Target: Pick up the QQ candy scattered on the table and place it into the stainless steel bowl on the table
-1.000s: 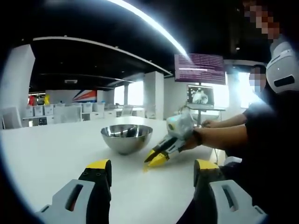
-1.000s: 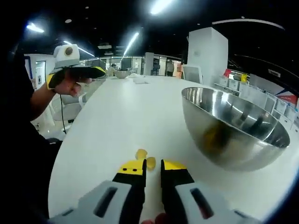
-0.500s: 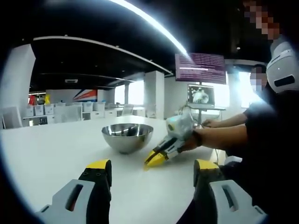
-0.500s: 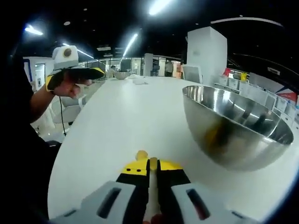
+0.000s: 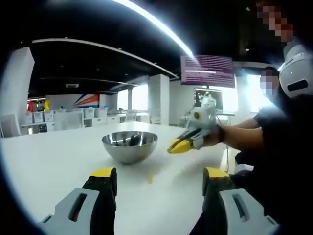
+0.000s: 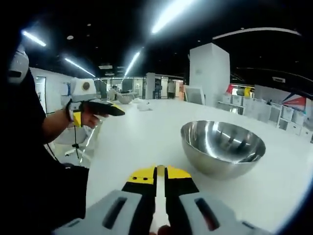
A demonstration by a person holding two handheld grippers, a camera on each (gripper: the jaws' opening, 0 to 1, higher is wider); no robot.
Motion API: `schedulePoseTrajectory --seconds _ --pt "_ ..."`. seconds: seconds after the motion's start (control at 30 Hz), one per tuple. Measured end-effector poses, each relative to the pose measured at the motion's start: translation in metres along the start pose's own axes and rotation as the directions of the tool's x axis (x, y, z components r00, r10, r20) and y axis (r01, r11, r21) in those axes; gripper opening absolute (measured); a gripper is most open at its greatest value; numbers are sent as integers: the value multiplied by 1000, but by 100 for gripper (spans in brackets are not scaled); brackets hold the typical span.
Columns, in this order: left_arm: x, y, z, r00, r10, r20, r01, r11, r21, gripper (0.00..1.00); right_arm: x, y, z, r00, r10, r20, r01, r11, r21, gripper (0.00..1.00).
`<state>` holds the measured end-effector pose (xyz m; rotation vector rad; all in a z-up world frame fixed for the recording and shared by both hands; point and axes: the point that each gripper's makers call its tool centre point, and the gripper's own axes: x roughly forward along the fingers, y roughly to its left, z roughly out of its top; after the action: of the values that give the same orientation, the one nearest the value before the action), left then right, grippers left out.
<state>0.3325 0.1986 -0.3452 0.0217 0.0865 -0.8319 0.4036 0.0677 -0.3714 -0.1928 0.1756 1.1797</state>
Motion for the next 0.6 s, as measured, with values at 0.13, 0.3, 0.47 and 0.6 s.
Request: schedulePoseTrajectory --seconds 0.13,0.3,0.47,0.6 --pt "3 0 1 1000 -5 0 5 1000 1 72 -33 0 17 998 -29 61 28 1000 12 8" --pt "6 1 0 1000 -12 -3 12 1000 4 72 -74 -5 28 989 -81 127 78 997 30 8" --pt "7 3 -2 1000 -10 -7 10 1000 2 72 -100 -13 21 978 -137 154 131 990 49 8" --pt "8 3 -3 1000 -9 -10 9 1000 2 72 -108 -18 13 971 -166 174 156 985 74 8"
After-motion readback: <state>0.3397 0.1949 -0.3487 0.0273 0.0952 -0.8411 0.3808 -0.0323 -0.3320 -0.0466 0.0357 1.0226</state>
